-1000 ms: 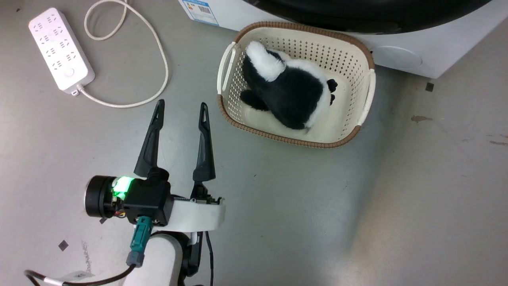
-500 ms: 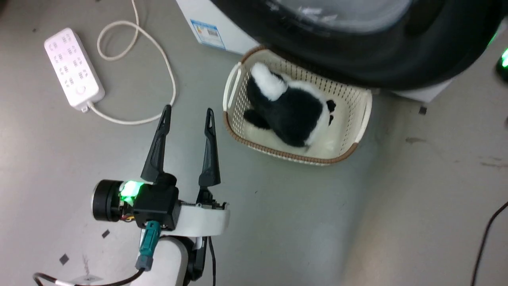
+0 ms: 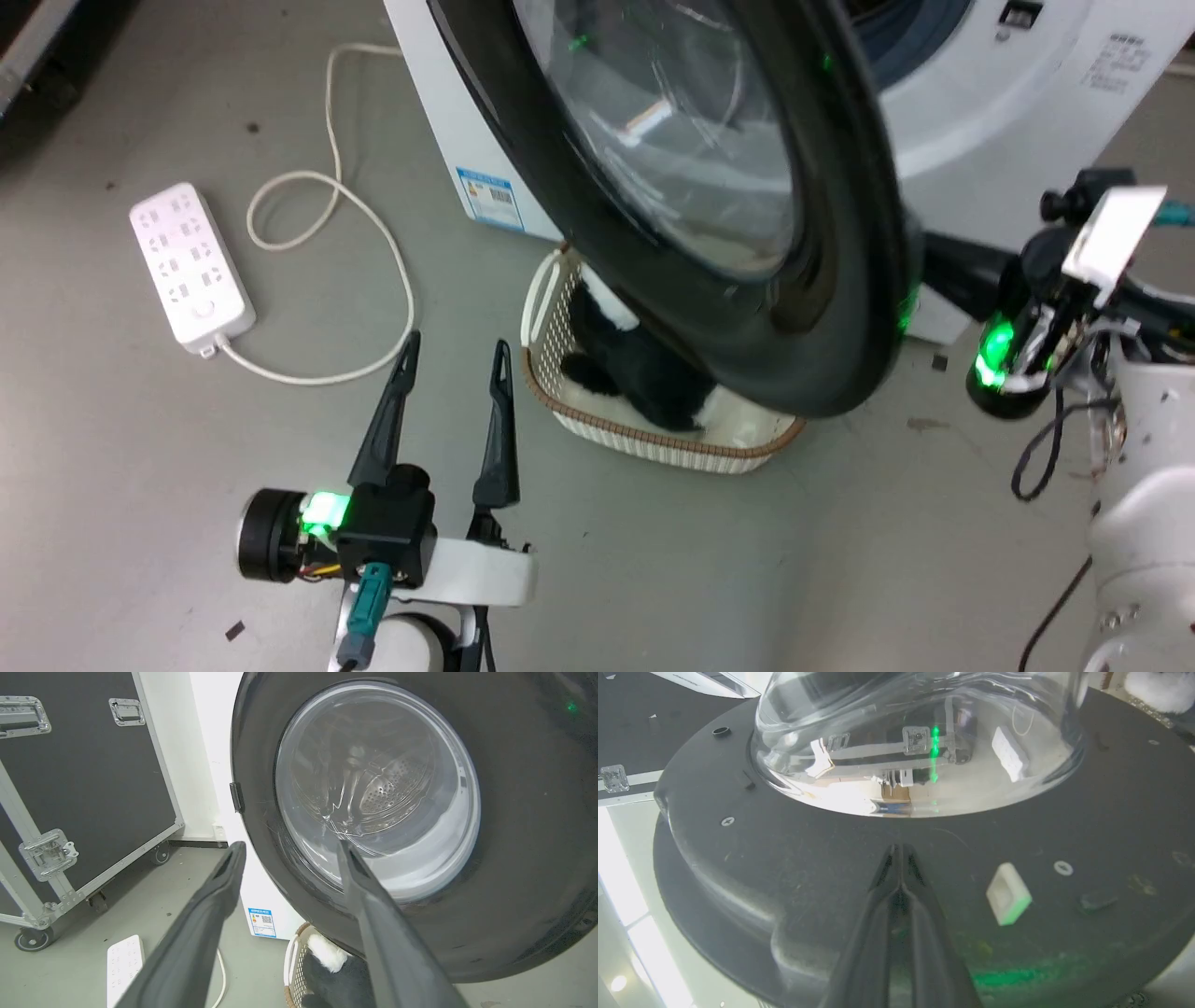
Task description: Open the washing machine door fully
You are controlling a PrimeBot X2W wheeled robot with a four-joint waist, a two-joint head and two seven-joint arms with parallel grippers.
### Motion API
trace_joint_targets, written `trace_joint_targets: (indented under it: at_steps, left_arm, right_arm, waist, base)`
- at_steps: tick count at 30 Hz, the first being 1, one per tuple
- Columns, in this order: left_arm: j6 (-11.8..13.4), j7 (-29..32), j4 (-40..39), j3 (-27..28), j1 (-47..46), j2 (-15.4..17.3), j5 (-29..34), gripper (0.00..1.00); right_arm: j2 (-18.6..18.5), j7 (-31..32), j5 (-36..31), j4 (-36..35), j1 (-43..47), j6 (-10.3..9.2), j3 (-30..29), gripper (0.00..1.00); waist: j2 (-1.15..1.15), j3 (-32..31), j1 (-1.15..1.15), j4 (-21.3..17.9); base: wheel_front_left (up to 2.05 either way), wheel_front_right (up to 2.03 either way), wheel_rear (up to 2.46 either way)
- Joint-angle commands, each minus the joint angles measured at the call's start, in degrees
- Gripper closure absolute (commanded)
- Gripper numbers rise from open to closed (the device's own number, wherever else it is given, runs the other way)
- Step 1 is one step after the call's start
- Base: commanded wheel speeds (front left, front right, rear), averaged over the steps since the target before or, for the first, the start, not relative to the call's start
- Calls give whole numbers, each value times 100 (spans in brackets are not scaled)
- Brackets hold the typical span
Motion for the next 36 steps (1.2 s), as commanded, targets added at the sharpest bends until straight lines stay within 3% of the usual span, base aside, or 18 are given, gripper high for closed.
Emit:
trace_joint_targets:
  at_steps: [1, 4, 9, 15, 21, 22, 23, 26, 30, 36]
  left_arm:
    - [-32, -30, 22, 1, 90, 23, -30, 0]
    - [-101, -30, 65, -6, 183, 28, -53, 0]
    - [-185, -30, 117, -21, 376, 39, -58, 0]
    - [-259, -30, 167, -48, 485, 29, -55, 0]
    - [-337, -30, 291, -92, 559, 27, -33, 0]
    - [-325, -30, 284, -64, 567, 25, -48, 0]
    - [-317, -30, 273, -28, 575, 23, -66, 0]
    - [-372, -30, 204, 110, 614, 15, -214, 0]
    - [-428, -30, 153, 364, 648, 35, -287, 0]
    - [-559, -30, 76, 706, 633, 70, -329, 0]
  right_arm:
    - [30, 95, 105, -47, 159, -3, 77, 100]
    - [36, 234, 665, 9, 362, -3, 598, 100]
    - [37, 26, 1740, -167, 829, -3, 1961, 100]
    - [38, -676, 2855, -842, 1491, -3, 3571, 100]
    - [38, -1462, 3253, -1262, 1814, -3, 4409, 100]
    - [38, -1641, 3187, -1319, 1841, -3, 4433, 82]
    - [21, -1804, 3129, -1392, 1868, -3, 4431, 0]
    - [-161, -2300, 2937, -1692, 1966, -3, 4332, 0]
    - [-607, -3390, 2202, -2506, 2187, -3, 4120, 0]
    - [-1571, -5454, 120, -4022, 2683, -3, 4232, 0]
  waist:
    - [0, -140, 1, 29]
    - [0, -275, 1, 70]
    - [0, -440, 1, 128]
    - [0, -527, 1, 185]
    - [0, -653, 1, 151]
    - [0, -686, 1, 135]
    - [0, -720, 1, 116]
    - [0, -835, 1, 21]
    - [0, -964, 1, -167]
    - [0, -1147, 1, -527]
  base:
    - [0, 0, 0]
    - [0, 0, 0]
    - [0, 0, 0]
    - [0, 0, 0]
    - [0, 0, 0]
    - [0, 0, 0]
    - [0, 0, 0]
    - [0, 0, 0]
    - [0, 0, 0]
    - [0, 0, 0]
